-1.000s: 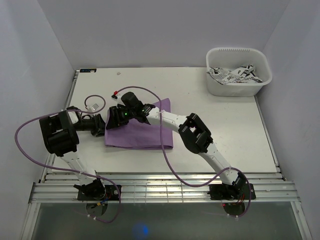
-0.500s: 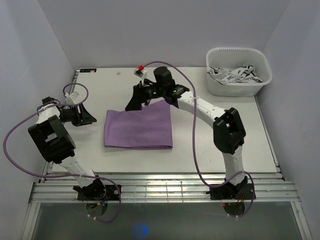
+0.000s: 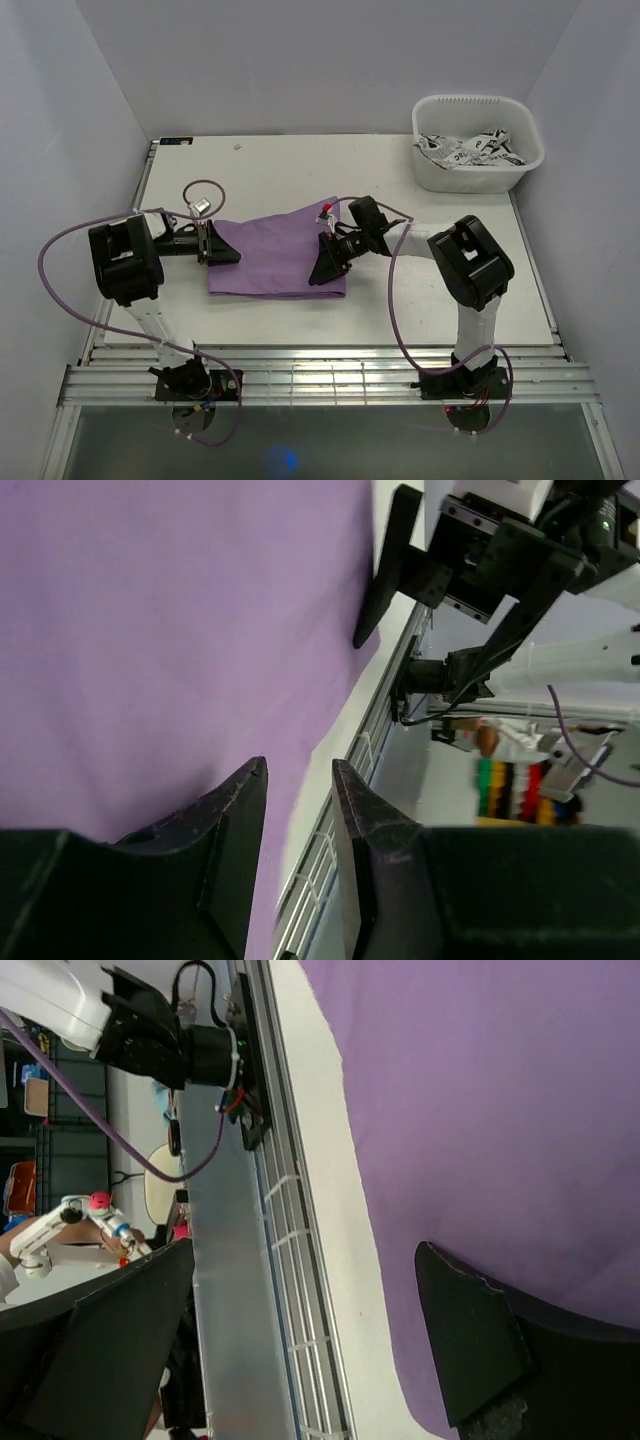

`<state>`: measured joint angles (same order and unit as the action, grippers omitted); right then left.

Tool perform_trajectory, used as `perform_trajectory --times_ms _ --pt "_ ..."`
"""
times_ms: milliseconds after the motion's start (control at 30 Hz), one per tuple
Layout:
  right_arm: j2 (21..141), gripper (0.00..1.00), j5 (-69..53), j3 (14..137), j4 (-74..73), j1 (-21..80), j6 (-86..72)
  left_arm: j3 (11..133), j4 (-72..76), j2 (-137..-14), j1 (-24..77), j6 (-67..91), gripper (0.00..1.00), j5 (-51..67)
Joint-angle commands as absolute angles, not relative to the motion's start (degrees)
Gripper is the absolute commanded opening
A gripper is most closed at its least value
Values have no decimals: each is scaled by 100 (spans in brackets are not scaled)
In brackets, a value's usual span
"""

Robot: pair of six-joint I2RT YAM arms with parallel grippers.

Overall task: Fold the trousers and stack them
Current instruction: Fold the trousers

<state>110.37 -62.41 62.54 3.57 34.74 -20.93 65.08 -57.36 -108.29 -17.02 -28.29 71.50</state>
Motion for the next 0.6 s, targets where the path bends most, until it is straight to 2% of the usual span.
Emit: perform_trajectory --times_ms 0,100,267,333,433,567 --pt "11214 97 -6180 6065 537 3428 -1856 6214 -4690 -11546 -1828 -1998 42 6849" --pt "11645 98 -5872 5994 221 3305 -1662 6021 -3809 -11759 -1881 -1153 46 6059" --pt "11830 100 -5686 6056 -148 3252 -1371 6187 -3700 -11909 -1933 -1107 49 5783" --pt "11630 95 -5939 6239 -376 3252 -1232 6362 -4251 -11787 -1925 -1737 51 6168" --pt "11033 95 -6213 6730 -387 3243 -1317 7030 -5570 -11462 -1925 -2881 54 6879" --pt "10819 95 -6232 7662 77 3121 -1660 7383 -5696 -10855 -1925 -2866 54 7136"
